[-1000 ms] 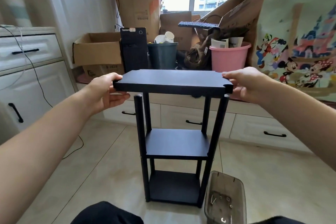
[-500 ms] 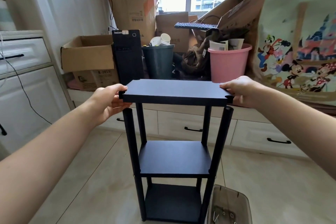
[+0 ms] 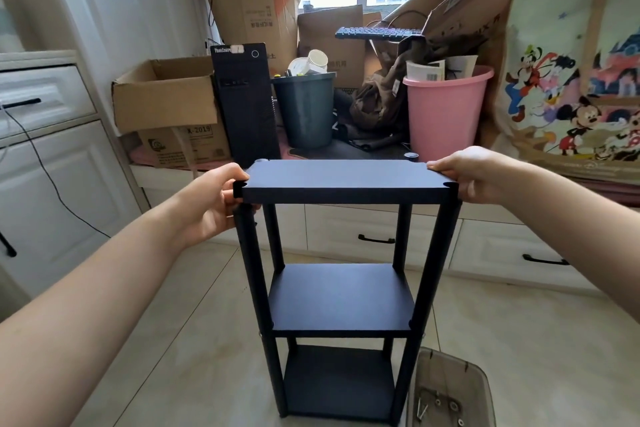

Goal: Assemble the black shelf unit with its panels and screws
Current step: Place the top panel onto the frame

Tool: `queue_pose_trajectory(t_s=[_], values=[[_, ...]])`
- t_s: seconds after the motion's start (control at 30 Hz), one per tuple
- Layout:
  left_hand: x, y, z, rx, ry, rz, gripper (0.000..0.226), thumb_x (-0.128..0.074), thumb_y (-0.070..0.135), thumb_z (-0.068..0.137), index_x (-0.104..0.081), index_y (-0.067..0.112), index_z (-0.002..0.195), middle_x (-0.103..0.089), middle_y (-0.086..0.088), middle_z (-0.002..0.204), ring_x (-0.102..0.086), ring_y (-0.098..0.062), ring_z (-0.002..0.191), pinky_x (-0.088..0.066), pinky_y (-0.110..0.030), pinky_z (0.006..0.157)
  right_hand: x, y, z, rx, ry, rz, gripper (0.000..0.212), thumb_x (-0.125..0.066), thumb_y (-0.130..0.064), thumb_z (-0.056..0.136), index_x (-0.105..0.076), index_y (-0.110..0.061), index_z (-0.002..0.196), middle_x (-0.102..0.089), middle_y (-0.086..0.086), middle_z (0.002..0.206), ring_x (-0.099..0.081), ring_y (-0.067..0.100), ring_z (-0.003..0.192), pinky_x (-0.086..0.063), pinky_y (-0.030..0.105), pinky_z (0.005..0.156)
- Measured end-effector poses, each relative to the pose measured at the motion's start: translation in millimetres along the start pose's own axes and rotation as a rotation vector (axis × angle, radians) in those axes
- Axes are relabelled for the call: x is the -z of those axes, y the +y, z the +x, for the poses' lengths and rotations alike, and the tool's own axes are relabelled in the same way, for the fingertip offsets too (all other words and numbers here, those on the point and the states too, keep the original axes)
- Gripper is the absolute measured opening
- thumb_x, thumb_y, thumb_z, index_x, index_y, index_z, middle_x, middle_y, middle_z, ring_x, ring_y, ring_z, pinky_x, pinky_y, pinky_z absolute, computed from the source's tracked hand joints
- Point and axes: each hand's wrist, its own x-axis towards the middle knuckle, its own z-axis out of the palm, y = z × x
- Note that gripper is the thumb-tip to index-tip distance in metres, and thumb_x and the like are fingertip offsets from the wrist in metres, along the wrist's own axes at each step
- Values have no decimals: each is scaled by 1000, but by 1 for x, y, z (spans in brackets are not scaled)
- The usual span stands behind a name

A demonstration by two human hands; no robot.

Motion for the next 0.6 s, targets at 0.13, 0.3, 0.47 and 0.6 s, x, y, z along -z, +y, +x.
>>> queue_pose_trajectory(t_s=[0.13, 0.3, 0.47, 0.6], values=[[4, -3, 1, -2, -30, -19, 15, -57, 24, 90, -60, 11, 96, -60, -2, 68, -66, -17, 64, -57, -29, 57, 2, 1, 0, 12, 11, -27, 4, -63, -9, 95, -66, -6, 95, -59, 6, 83, -52, 14, 69, -35, 23, 63], [7, -7, 2, -18, -63, -56, 22, -61, 28, 91, -66, 13, 106, -68, -1, 74, -68, -16, 68, -55, -30, 67, 1, 1, 3, 26, 29, -30, 10, -64, -10, 95, -67, -4, 102, -63, 8, 92, -56, 17, 82, -39, 24, 71], [8, -9, 7, 39, -46, -133, 36, -60, 36, 95, -63, 8, 117, -69, -4, 80, -66, -18, 67, -58, -28, 57, -1, -2, 3, 36, 42, -41, 9, -63, -8, 95, -66, -1, 100, -64, 10, 85, -61, 17, 66, -54, 22, 49], [0, -8, 19, 88, -9, -209, 35, -57, 32, 99, -56, 7, 125, -71, -5, 78, -68, -18, 57, -58, -27, 51, 0, -3, 6, 35, 26, -26, 16, -63, -10, 95, -66, 0, 107, -68, 13, 98, -61, 20, 86, -43, 24, 73]])
